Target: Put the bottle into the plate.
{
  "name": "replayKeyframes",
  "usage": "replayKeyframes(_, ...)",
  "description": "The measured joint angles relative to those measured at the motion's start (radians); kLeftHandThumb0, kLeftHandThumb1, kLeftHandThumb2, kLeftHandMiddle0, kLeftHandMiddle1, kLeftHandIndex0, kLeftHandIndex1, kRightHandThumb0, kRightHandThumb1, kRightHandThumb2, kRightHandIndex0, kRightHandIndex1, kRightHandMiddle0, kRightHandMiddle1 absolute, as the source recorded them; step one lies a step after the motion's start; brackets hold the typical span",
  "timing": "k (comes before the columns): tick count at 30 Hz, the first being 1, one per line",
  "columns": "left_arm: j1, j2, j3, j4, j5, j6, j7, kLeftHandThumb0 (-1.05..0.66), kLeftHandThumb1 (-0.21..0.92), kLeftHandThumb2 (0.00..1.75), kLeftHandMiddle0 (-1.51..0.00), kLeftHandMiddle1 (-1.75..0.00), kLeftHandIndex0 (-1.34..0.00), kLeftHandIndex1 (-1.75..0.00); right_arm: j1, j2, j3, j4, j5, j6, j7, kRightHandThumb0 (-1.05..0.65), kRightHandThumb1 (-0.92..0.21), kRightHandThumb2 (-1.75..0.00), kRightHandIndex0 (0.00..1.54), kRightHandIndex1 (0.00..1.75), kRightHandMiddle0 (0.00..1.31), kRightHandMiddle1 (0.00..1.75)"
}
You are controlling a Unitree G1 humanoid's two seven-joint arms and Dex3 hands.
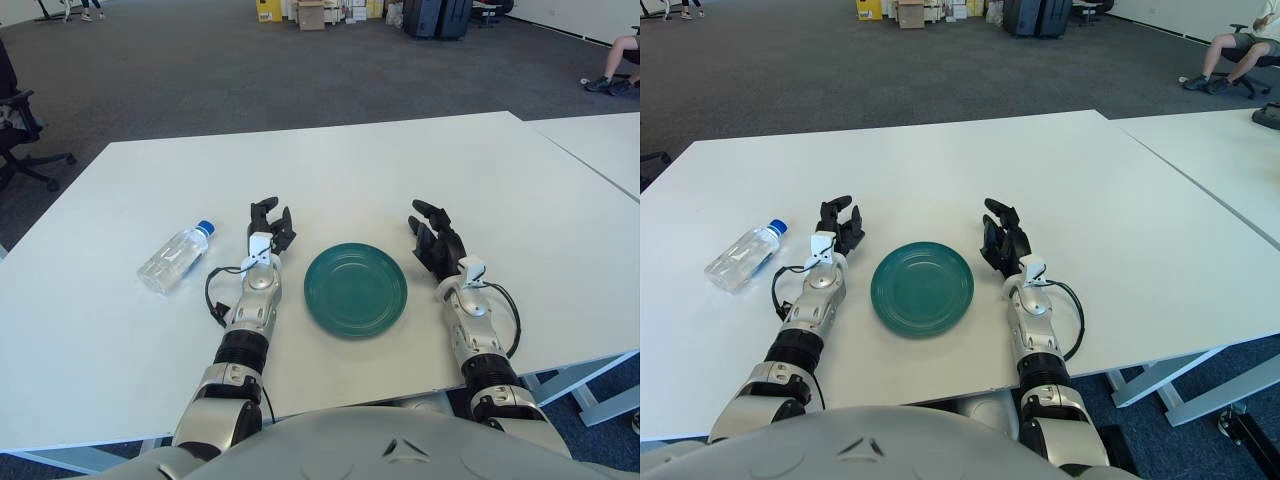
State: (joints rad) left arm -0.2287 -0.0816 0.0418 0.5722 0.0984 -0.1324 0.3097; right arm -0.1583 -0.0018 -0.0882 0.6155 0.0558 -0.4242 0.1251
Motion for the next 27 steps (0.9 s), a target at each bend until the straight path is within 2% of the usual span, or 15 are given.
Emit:
replayKeyframes(13, 0.000, 0.014, -0.009, 0.087, 0.033, -0.126, 0.021, -0.76, 0.92, 0.72, -0.45, -0.55, -0.22, -1.11, -0.007, -0.005, 0.032, 0.003, -0.033, 0.010, -0.013, -0.62, -0.92, -0.78, 0.32, 0.01, 0.00, 0.79)
replayKeyframes(27, -0.007, 0.036, -0.001, 0.142, 0.028, -0.185, 0.030, -0.76, 0.92, 0.70, -0.46, -0.53, -0.20, -1.12, -0.014, -0.008, 0.040, 0.006, -0.035, 0.026, -0.022, -0.64, -0.92, -0.78, 0.31, 0.00, 0.00, 0.78)
